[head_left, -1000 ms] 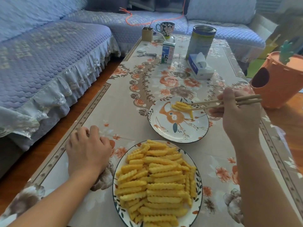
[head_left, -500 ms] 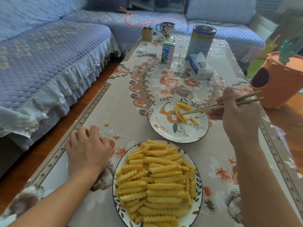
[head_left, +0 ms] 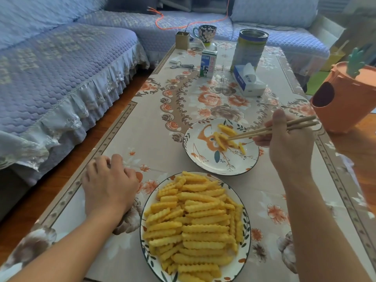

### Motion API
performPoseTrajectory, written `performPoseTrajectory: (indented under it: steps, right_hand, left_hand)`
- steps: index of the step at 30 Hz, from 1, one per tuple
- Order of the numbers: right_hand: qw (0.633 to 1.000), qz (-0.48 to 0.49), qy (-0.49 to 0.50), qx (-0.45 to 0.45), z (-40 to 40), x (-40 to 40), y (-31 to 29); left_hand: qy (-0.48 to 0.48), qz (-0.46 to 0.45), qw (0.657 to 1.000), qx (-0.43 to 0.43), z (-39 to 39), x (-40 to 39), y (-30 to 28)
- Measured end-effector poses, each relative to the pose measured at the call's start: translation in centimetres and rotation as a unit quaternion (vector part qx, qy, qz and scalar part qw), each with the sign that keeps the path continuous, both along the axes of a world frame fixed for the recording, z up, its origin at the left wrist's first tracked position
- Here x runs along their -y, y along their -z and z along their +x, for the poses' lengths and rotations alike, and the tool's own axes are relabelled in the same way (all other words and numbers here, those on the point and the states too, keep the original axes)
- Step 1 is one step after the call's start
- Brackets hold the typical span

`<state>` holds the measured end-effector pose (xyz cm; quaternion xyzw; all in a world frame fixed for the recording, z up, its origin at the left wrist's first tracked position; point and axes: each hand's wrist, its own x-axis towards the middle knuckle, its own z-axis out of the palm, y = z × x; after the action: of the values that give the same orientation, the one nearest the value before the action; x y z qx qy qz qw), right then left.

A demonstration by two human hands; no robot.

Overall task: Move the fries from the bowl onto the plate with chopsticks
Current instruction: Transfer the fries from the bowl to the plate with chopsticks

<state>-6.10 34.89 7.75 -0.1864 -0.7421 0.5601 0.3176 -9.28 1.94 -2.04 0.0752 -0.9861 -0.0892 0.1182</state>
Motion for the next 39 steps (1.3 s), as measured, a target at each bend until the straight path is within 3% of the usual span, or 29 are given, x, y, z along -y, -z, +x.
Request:
performPoseTrajectory:
  steps: [3,6,9,13,17,22,25,33,36,39]
  right_hand:
    - [0.998,-0.045,-0.03,-0.035,1.0,-0.2,-2.4]
    - [0.982,-0.096,-0.161,-0.026,2.5,0.1,-5.2]
    - [0.96,-0.089,-0.264,0.025,3.8,1.1,-6.8]
    - [0.944,-0.047,-0.316,0.076,4.4,1.9,-7.4]
    - [0.954,-0.057,-0.287,0.066,4.2,1.2,-7.3]
    - [0.994,-0.034,-0.099,0.014,2.3,-0.7,-4.9]
    - [0.998,0.003,-0.052,0.026,1.4,-1.0,-3.2]
    - [0.996,0.054,-0.062,0.033,0.1,0.5,-0.6]
    - [0.997,0.008,-0.074,0.02,0.8,0.5,-2.0]
    - [0.987,-0.055,-0.149,0.004,2.0,0.3,-4.4]
  left_hand:
    - [-0.001,0.003,1.0,0.0,0.0,0.0,0.0]
    - [0.0,0.001,1.0,-0.003,0.1,0.0,0.0]
    - [0.0,0.002,1.0,-0.005,0.1,0.0,0.0]
    - [0.001,0.002,1.0,-0.003,0.1,0.0,0.0]
    - [0.001,0.004,1.0,-0.005,0.1,-0.1,-0.1]
    - [0.001,0.004,1.0,-0.005,0.1,0.0,0.0]
    - [0.001,0.005,1.0,-0.005,0.1,0.0,0.0]
    - [0.0,0.004,1.0,-0.001,0.1,-0.1,-0.1]
    - [-0.001,0.007,1.0,0.001,0.1,-0.1,-0.1]
    - [0.001,0.004,1.0,0.003,0.1,0.0,-0.1]
